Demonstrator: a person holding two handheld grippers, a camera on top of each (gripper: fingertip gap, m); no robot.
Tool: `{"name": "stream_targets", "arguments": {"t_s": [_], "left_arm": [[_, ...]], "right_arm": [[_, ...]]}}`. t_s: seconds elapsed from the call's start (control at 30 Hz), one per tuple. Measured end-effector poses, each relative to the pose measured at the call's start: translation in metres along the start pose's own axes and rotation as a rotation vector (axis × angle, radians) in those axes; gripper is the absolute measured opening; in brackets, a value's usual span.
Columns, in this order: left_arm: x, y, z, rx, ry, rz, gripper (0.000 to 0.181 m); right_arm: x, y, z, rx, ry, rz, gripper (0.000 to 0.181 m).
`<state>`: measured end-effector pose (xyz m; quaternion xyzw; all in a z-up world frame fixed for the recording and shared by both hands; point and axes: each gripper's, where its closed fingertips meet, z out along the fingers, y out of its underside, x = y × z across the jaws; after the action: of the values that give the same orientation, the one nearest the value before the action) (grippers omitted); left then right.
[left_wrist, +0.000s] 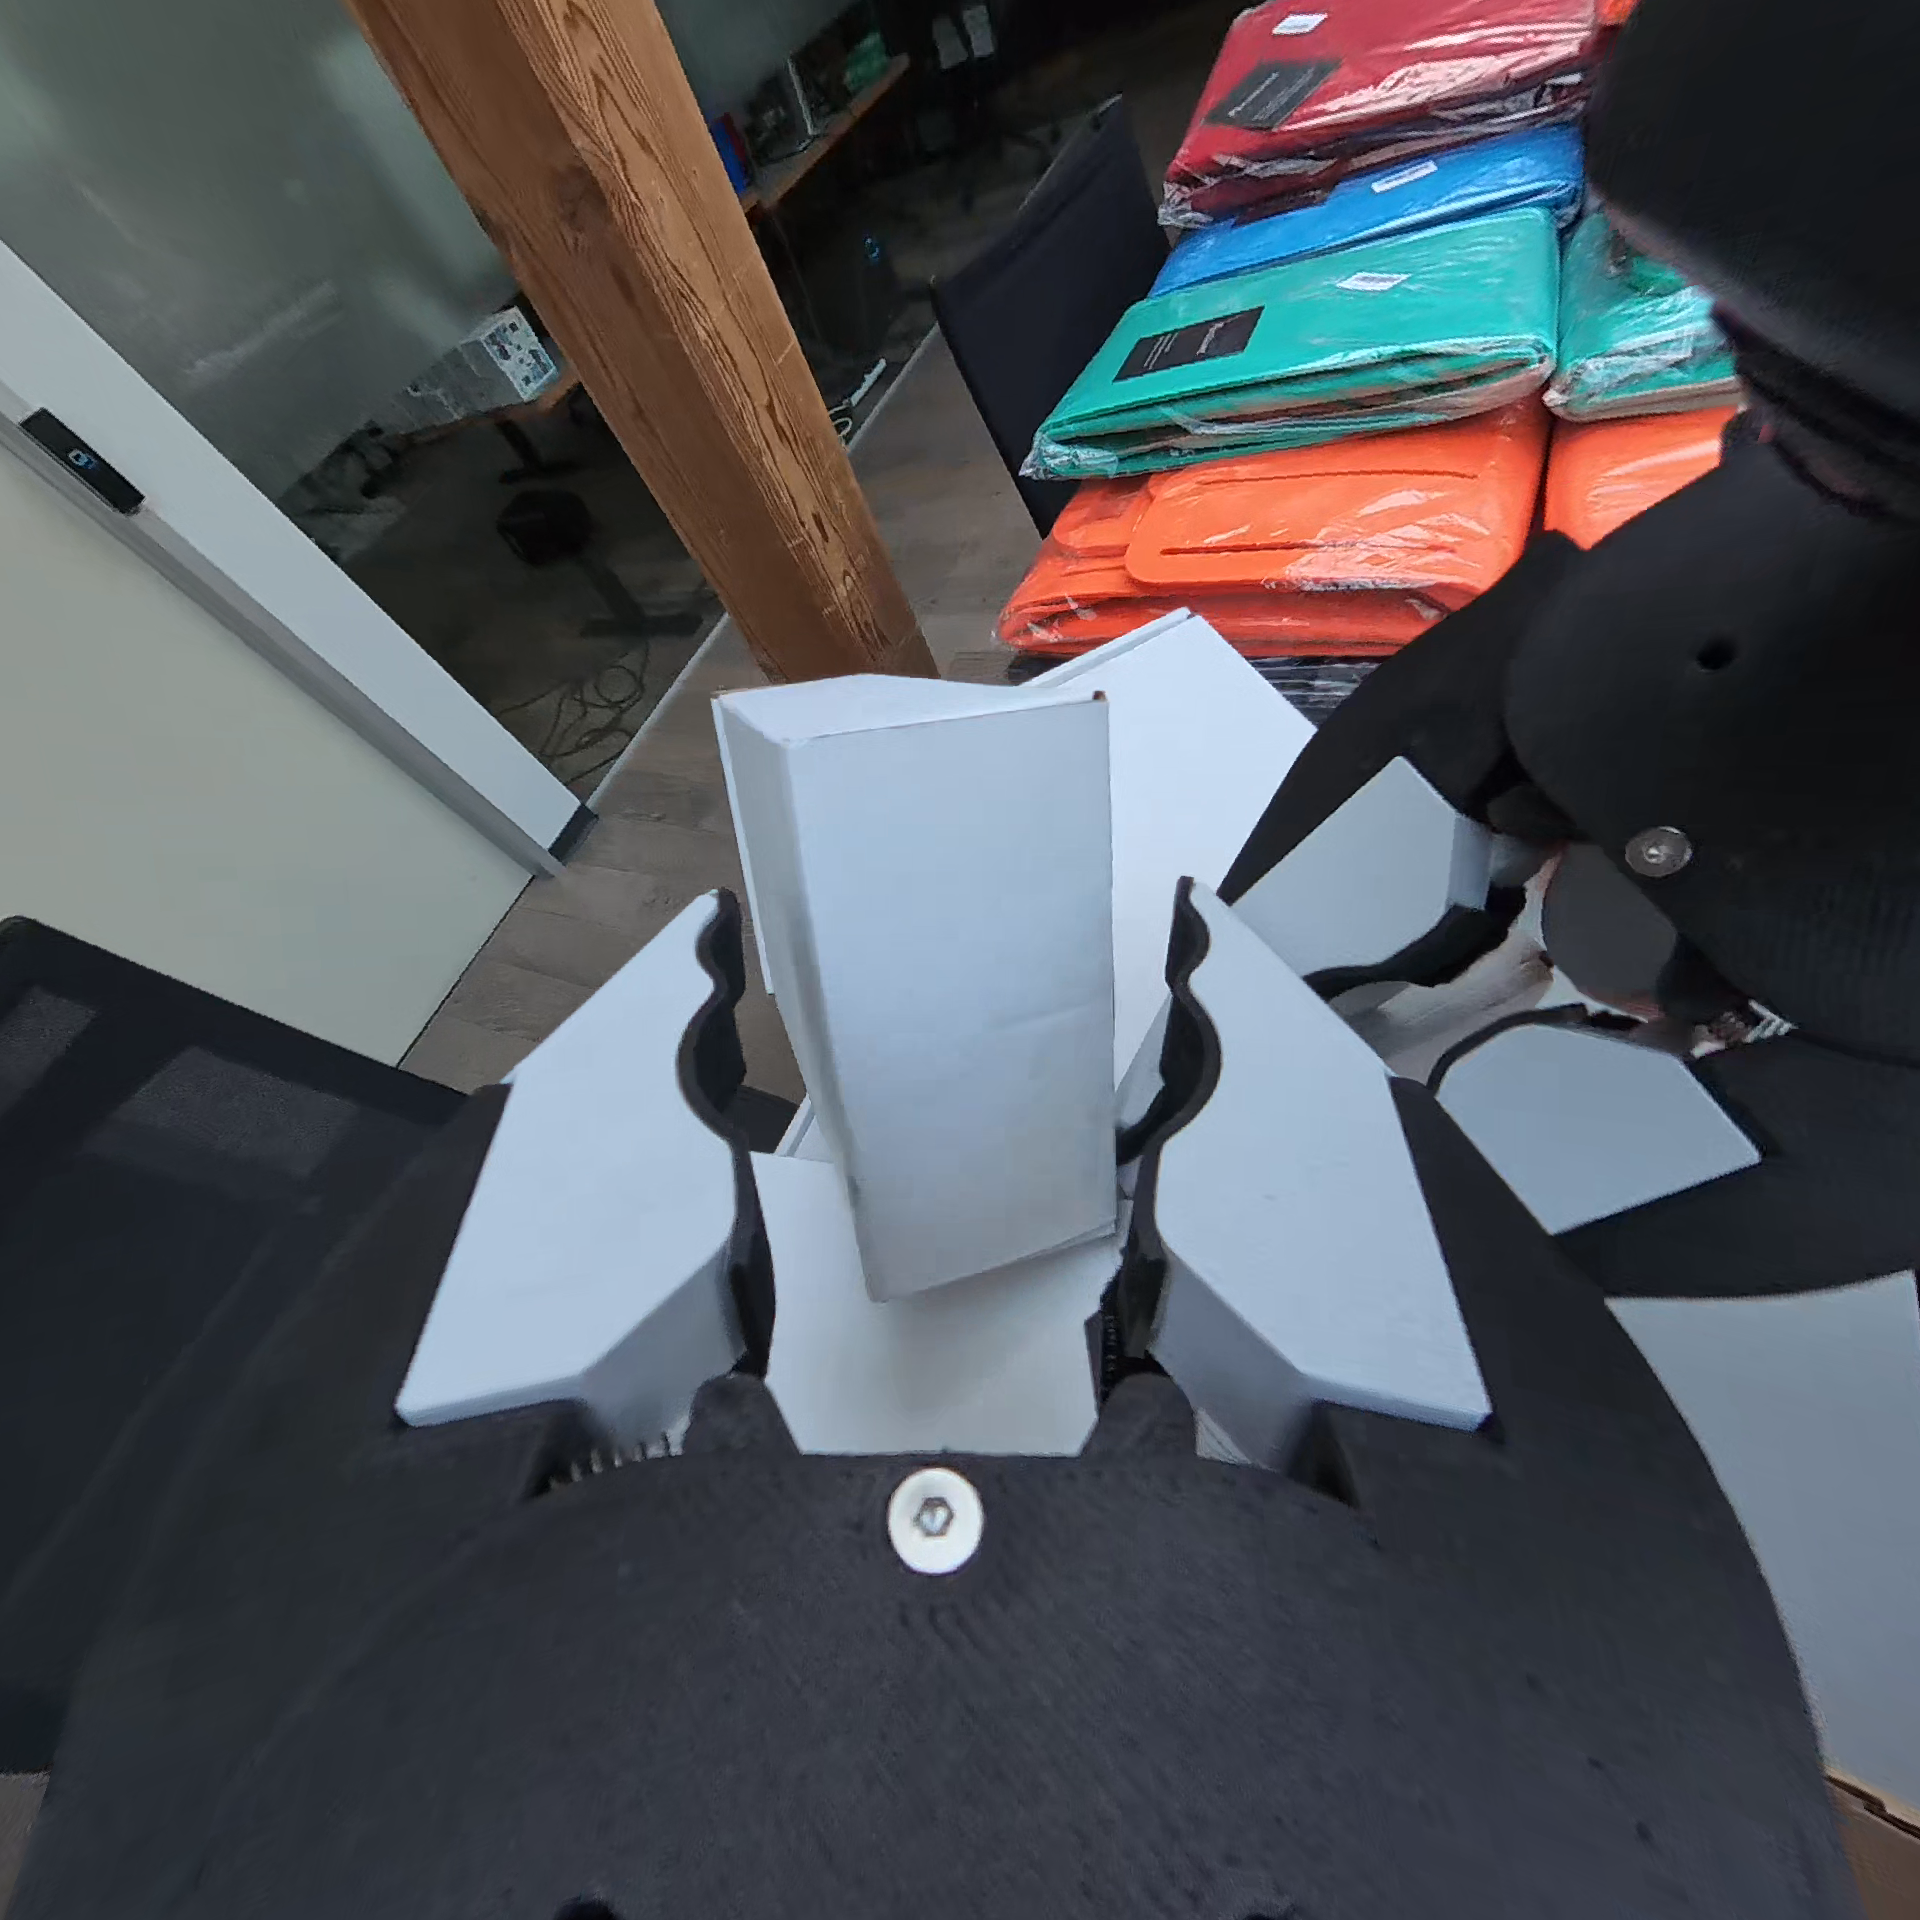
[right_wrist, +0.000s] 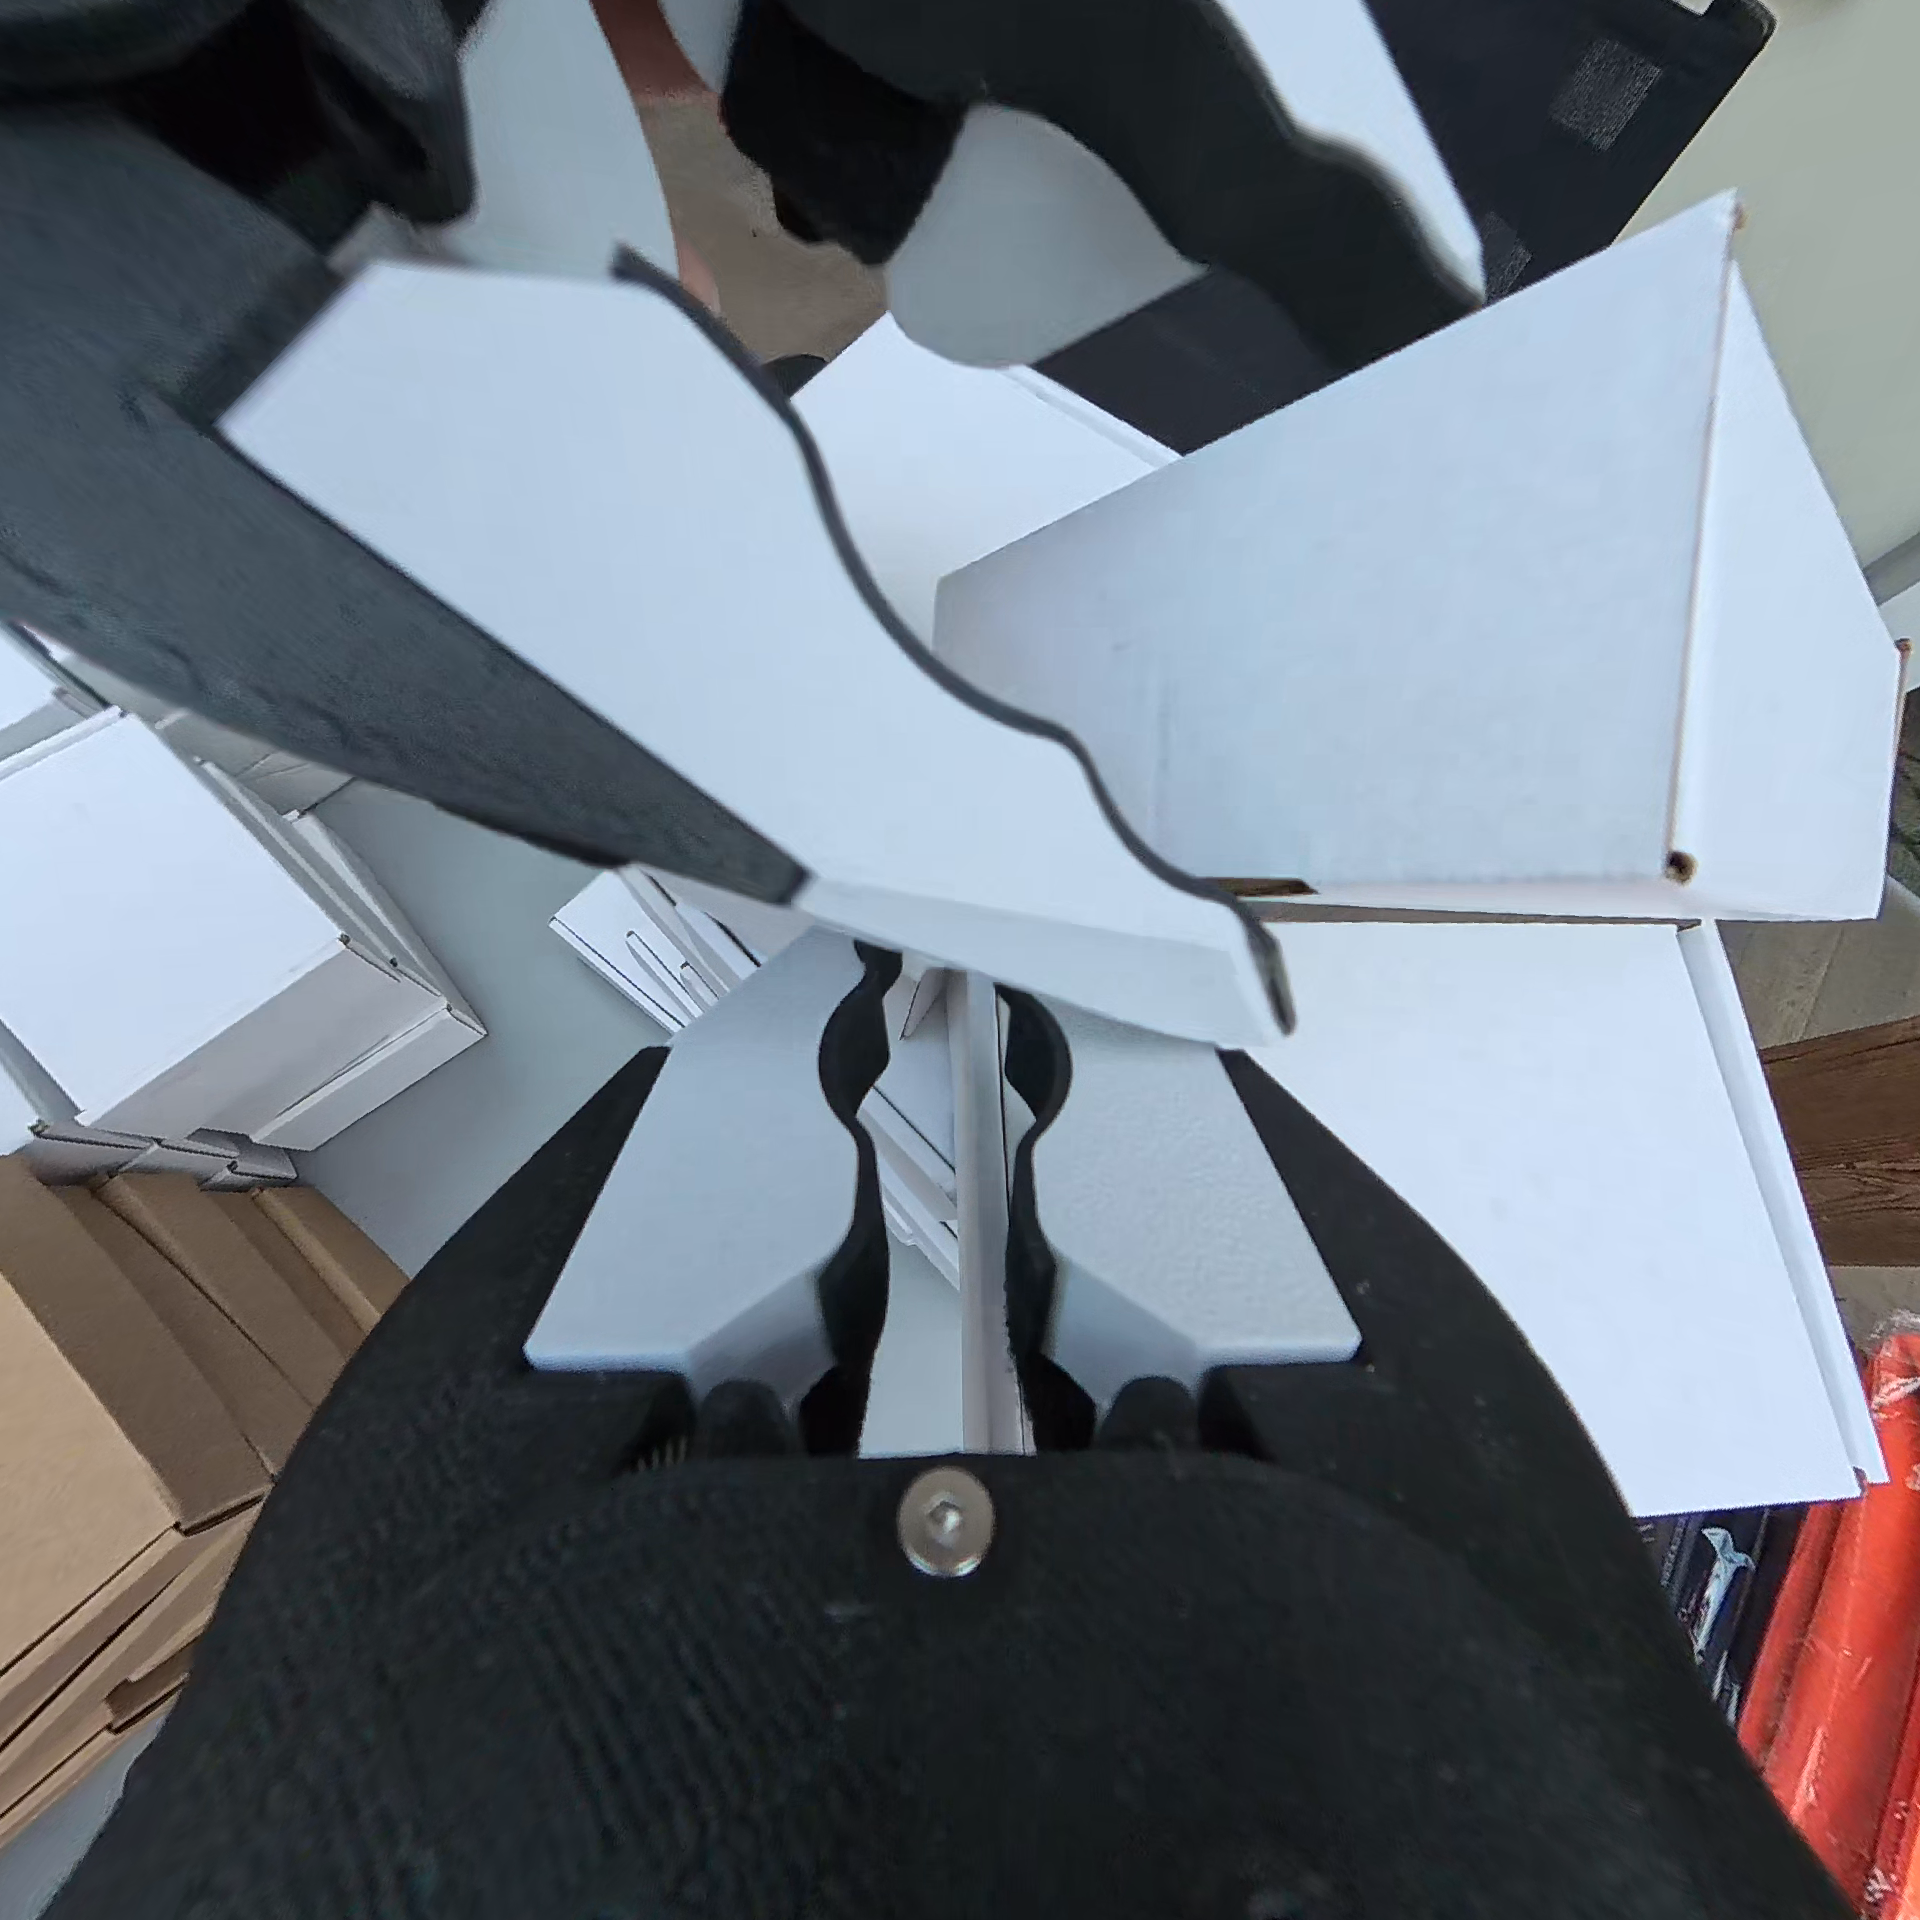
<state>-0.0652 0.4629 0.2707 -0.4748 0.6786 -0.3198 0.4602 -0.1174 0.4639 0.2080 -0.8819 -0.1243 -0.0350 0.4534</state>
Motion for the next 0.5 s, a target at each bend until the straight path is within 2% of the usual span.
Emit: {"name": "stream_targets", "arguments": {"t_s": [0.1,0.23,0.33,0.5], "left_arm": [[-0.001,0.005,0.010,-0.058,-0.079,0.072,0.064],[-0.007,0.002,0.010,-0.101,-0.182,0.183,0.062],[-0.030,-0.007,-0.004,-0.109,-0.309,0.268,0.062],[-0.054,0.008,-0.036,-0.303,-0.431,0.346,0.062]], "right_arm": [[0.000,0.000,0.000,0.003,0.003,-0.006,0.015],[0.001,0.001,0.000,0.005,-0.012,-0.003,0.015],[0.002,0.001,-0.001,0.010,-0.019,0.000,0.016],[0.002,0.001,-0.001,0.016,-0.023,-0.002,0.016]]}}
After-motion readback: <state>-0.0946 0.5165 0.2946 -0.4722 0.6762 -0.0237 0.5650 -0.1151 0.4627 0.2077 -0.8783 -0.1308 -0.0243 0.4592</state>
